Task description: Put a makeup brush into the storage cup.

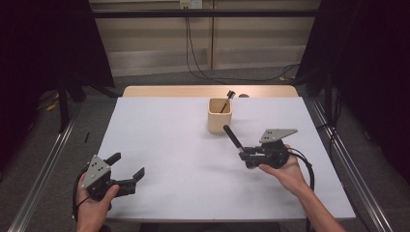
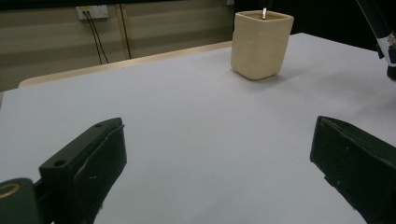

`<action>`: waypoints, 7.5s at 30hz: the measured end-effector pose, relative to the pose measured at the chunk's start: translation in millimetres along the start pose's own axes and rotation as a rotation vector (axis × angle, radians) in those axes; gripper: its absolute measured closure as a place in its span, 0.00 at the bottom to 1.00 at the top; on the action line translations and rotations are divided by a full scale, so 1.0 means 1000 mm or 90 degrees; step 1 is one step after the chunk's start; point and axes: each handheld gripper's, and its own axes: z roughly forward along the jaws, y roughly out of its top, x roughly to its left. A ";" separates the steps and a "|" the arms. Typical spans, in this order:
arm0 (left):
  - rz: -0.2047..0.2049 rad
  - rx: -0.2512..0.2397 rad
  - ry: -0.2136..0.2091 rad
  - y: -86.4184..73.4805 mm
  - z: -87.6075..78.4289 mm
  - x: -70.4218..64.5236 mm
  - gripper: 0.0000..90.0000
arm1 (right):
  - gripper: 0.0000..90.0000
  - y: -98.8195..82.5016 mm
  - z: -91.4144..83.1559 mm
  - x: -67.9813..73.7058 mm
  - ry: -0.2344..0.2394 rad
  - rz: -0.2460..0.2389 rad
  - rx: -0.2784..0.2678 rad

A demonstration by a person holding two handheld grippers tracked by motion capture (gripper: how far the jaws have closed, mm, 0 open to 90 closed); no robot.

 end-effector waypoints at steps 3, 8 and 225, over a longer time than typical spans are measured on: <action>0.003 -0.003 -0.004 0.002 0.002 -0.001 0.04 | 0.80 0.003 0.002 0.005 0.007 -0.007 -0.003; 0.012 -0.006 -0.025 0.005 0.006 -0.007 0.04 | 0.80 0.005 0.004 0.007 0.023 0.001 -0.009; 0.314 0.436 -0.483 0.058 0.163 -0.108 0.83 | 0.73 0.067 0.076 0.054 0.203 -0.391 0.448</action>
